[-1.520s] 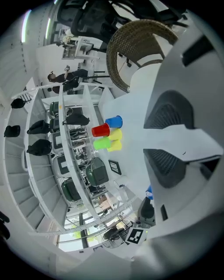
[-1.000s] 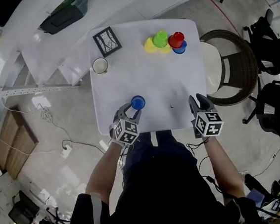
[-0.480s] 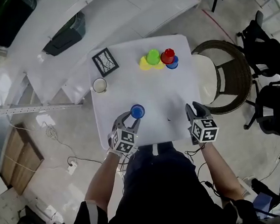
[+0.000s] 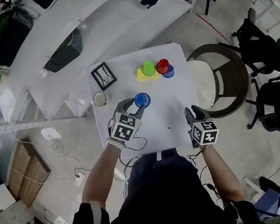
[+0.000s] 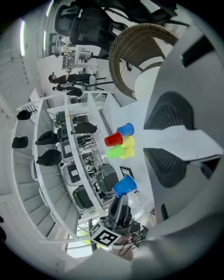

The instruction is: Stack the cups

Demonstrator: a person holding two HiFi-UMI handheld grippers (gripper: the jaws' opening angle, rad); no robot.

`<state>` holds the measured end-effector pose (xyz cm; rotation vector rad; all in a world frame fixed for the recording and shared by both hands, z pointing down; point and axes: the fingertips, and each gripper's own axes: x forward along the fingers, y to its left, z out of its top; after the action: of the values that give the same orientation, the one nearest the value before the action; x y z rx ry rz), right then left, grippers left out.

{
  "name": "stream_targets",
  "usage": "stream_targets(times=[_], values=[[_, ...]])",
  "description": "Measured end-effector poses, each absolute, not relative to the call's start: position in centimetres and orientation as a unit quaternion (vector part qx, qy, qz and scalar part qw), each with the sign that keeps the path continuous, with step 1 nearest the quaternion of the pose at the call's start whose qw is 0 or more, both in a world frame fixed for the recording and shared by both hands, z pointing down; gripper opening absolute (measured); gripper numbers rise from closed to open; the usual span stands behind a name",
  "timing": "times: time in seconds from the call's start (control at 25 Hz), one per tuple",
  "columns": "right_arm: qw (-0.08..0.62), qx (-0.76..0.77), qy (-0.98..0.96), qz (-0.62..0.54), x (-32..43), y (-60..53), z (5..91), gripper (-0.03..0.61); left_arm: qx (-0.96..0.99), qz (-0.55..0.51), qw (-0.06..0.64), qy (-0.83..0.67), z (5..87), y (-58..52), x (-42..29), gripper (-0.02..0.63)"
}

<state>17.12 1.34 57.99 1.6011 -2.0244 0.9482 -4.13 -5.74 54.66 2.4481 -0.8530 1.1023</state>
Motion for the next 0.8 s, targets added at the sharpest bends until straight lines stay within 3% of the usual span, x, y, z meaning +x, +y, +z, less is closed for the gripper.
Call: stream_targets(times=[0.4,0.8], values=[[0.186,0.591,-0.703,0.349,20.3,1.1,58.5,0.117,0.876,0.363,0.158,-0.274,49.9,-14.0,1.0,0.173],[0.185,0.6,-0.692,0.355,22.0,1.0,58.9,0.117,0.871,0.386,0.13,-0.274,50.3,-19.3,4.6,0.173]])
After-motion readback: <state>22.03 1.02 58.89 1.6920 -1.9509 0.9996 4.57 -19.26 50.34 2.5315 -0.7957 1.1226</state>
